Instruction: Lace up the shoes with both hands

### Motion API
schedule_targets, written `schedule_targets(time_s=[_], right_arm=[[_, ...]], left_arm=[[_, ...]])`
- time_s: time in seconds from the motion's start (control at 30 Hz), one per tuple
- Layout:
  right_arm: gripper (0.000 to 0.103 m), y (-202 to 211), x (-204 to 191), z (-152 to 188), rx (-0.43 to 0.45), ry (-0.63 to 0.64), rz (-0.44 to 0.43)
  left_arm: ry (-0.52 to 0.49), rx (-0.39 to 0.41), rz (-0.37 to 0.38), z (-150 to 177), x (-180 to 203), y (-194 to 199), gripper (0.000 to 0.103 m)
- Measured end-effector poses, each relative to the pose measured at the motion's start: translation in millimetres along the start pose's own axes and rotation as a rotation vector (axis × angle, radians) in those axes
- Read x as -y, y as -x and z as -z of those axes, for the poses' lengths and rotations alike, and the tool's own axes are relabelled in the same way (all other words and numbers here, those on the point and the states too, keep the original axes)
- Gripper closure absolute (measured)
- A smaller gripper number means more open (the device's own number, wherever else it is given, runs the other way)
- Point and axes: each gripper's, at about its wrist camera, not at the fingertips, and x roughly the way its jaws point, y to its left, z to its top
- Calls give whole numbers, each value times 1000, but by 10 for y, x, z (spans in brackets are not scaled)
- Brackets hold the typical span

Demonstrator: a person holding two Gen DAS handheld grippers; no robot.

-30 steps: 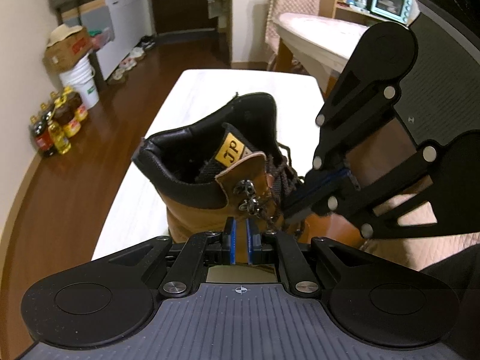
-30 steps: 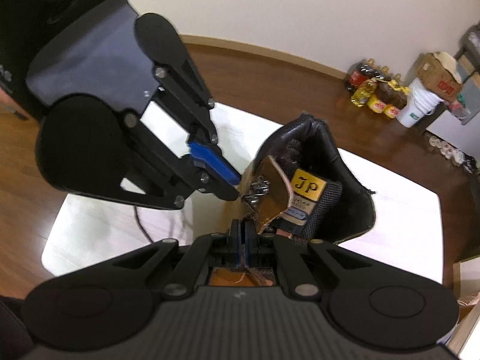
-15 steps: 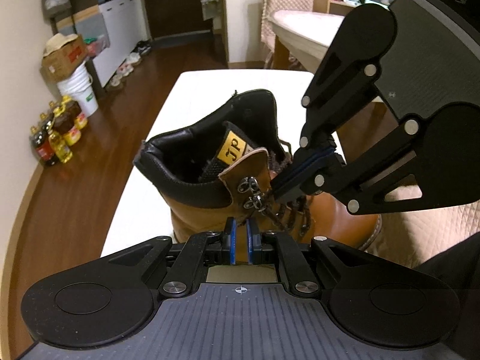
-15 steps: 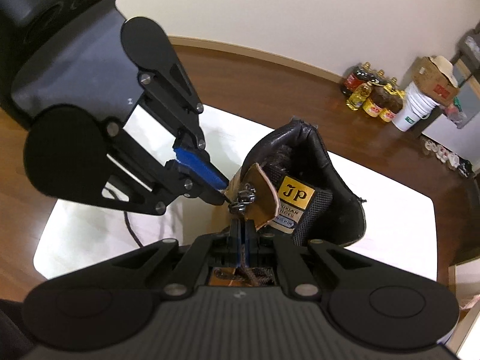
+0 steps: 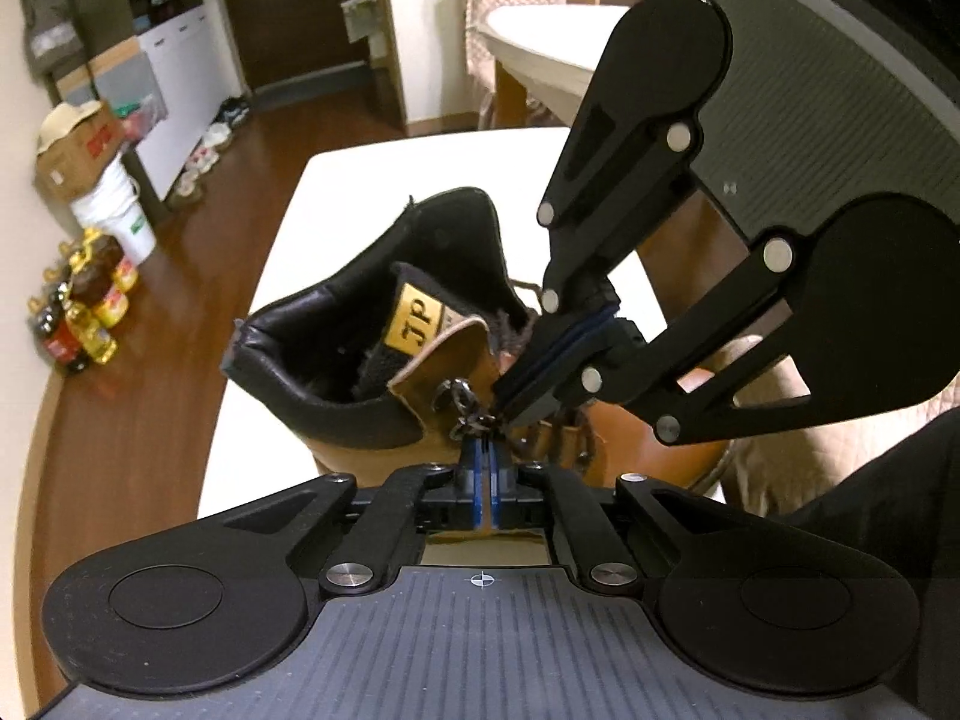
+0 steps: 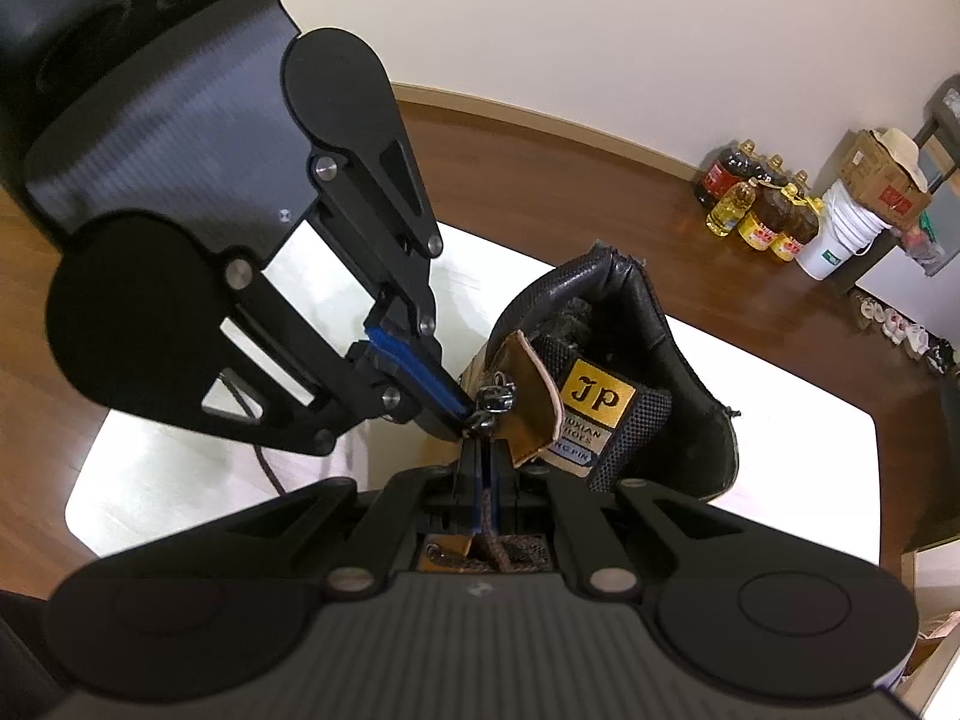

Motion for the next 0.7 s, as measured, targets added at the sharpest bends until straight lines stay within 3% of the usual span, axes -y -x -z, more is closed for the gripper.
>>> schedule_targets(time_s=[0.23,0.43,0.57,0.7], right_arm=[[97,149,104,192,4,-83,-3],[94,83,54,446,-39,-273,-117],[93,-66,-80,458,-45,-340,-192],[92,-258,-372,299,-14,-245,-253]], left_arm=[[107,-259,-84,617,-113,-190,102],[187,-476,-165,1177,-237,-243,102],[228,-549,-193,1409,-315,-234,103],[278,-534,-190,1512,-412,-198,103]])
